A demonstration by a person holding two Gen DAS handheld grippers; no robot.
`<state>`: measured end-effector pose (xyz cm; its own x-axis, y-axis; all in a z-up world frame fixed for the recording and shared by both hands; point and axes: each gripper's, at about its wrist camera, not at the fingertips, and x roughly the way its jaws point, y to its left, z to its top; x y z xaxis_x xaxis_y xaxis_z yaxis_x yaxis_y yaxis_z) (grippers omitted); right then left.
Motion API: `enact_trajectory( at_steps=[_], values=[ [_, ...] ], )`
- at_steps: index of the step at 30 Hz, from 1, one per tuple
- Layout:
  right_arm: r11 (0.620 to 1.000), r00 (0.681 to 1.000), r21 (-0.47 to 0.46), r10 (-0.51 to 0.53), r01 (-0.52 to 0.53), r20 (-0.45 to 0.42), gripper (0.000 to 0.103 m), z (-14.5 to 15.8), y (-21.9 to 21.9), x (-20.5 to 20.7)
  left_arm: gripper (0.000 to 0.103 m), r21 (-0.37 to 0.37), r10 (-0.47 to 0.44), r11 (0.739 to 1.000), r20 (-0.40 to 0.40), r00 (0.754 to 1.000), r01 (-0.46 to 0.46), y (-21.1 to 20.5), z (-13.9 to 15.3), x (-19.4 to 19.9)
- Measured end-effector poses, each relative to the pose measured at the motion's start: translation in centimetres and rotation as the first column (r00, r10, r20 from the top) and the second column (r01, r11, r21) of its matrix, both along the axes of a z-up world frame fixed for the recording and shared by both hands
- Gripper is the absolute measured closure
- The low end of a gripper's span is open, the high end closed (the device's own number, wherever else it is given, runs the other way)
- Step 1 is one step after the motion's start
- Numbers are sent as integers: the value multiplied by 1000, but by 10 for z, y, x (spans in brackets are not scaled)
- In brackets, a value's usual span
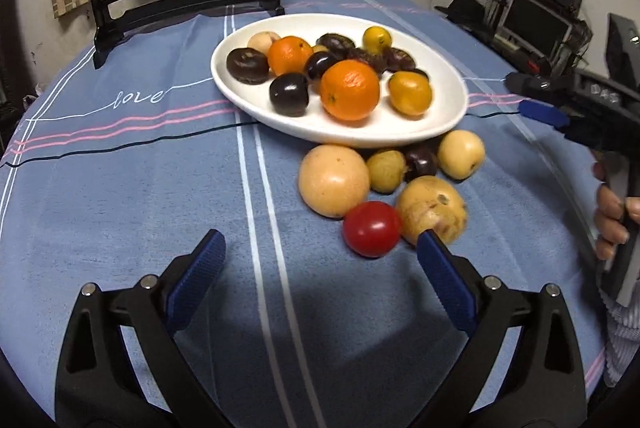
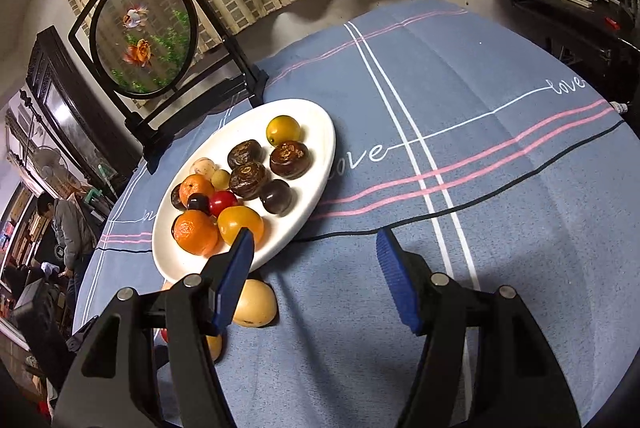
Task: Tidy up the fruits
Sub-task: 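Withdraw both open tools from the plate toward the remaining fruits, then grasp a red tomato with the left tool while the right grasps a pale speckled fruit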
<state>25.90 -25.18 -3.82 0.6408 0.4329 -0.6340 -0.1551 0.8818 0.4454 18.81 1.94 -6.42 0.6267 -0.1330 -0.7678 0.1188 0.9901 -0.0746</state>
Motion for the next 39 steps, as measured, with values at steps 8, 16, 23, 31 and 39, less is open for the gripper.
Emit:
enact_trajectory(
  at_steps=[8, 16, 23, 31, 39],
  values=[
    [1000, 1000, 6, 4, -4, -5, 39, 0, 0, 1, 2, 63, 146, 987, 67, 987, -150, 27, 11, -18],
    [1000, 1000, 6, 20, -20, 5, 39, 3, 3, -1, 2, -18, 140, 990, 134, 981, -139, 35, 22, -35],
    [1000, 1000, 0, 10, -10, -18, 39, -1, 3, 1, 2, 64, 108, 992, 45, 993, -110, 18, 7, -16],
    [1000, 999, -6, 7, -8, -48, 39, -4, 5, 3, 2, 130, 162, 977, 59, 985, -168, 23, 1, 0],
    [1000, 999, -6, 7, -8, -52, 39, -5, 5, 3, 21, 156, 58, 986, 53, 997, -66, 9, -1, 8]
  ],
)
